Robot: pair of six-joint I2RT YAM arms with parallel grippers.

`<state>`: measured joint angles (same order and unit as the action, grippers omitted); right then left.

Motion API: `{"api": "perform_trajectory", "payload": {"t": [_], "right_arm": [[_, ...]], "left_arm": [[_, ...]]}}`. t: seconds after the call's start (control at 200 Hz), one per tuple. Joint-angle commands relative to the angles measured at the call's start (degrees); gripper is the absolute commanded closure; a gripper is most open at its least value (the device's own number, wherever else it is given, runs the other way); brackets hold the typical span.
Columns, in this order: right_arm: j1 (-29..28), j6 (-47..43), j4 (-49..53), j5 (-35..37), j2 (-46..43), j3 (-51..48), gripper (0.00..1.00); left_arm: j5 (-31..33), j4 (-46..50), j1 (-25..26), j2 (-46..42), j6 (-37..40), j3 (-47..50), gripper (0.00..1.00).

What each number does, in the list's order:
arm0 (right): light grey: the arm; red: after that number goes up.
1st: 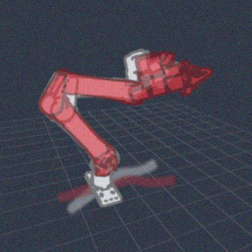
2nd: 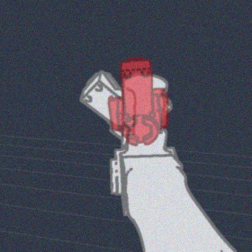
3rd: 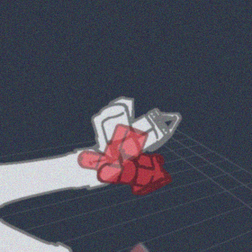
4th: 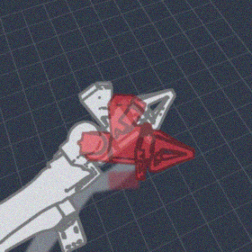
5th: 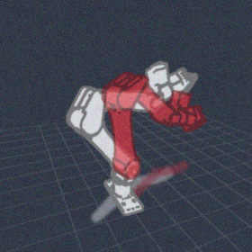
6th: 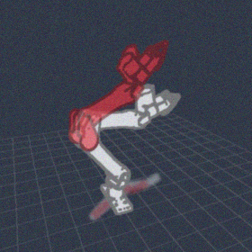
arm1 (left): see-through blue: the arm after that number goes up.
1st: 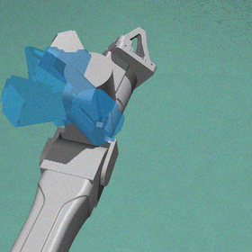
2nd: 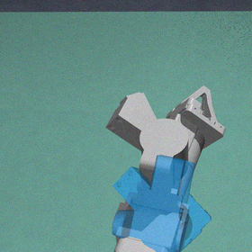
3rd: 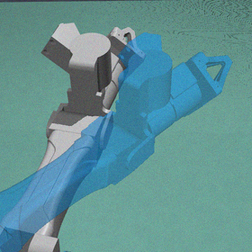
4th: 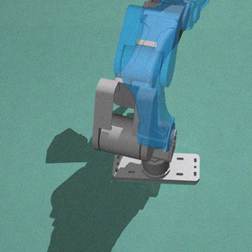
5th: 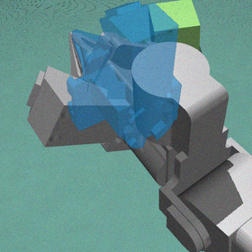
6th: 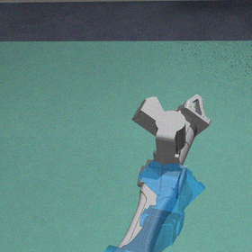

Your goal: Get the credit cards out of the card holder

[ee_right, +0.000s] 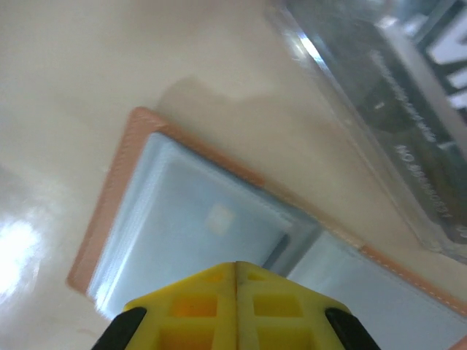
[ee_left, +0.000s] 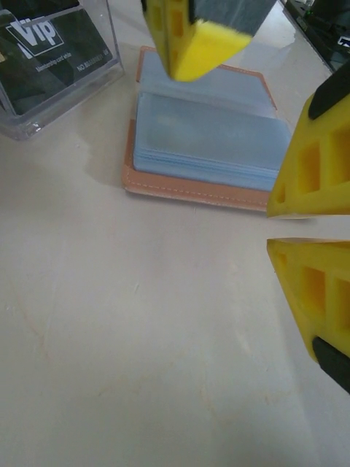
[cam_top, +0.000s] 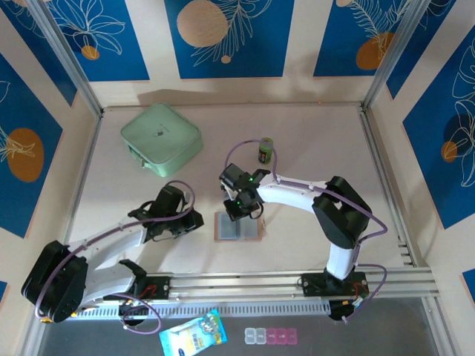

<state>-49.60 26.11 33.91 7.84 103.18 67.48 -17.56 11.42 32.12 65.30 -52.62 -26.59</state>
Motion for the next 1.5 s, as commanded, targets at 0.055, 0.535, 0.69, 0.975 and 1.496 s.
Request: {"api": "perform_trajectory", "payload": {"t": [0.055,0.535,0.69,0.975,1.496], "right_arm": [[1.1,5.3,-3.6,6.7,-1.9,-3.6,0.93],[10.1,1.0,-8.6,5.7,-5.1,-6.3,0.92],[11.3,0.4,-9.5,4.4,-5.1,-6.0,0.92],[10.5,5.3,-7.9,2.1,-10.0,-8.6,0.92],[5.9,11.0,-1.7,1.8,-16.0,-8.9,0.80]], "left_arm": [[-2.4,-1.3,0.7,1.0,0.0,-2.4,0.85],[-1.5,-3.7,7.0,7.2,-1.8,-5.8,0.84],[-1.5,-4.8,8.2,10.0,-1.9,-7.1,0.84],[-3.3,-6.0,8.9,16.2,0.2,-10.3,0.85],[-2.8,-2.1,9.6,18.0,0.3,-6.7,0.91]]}}
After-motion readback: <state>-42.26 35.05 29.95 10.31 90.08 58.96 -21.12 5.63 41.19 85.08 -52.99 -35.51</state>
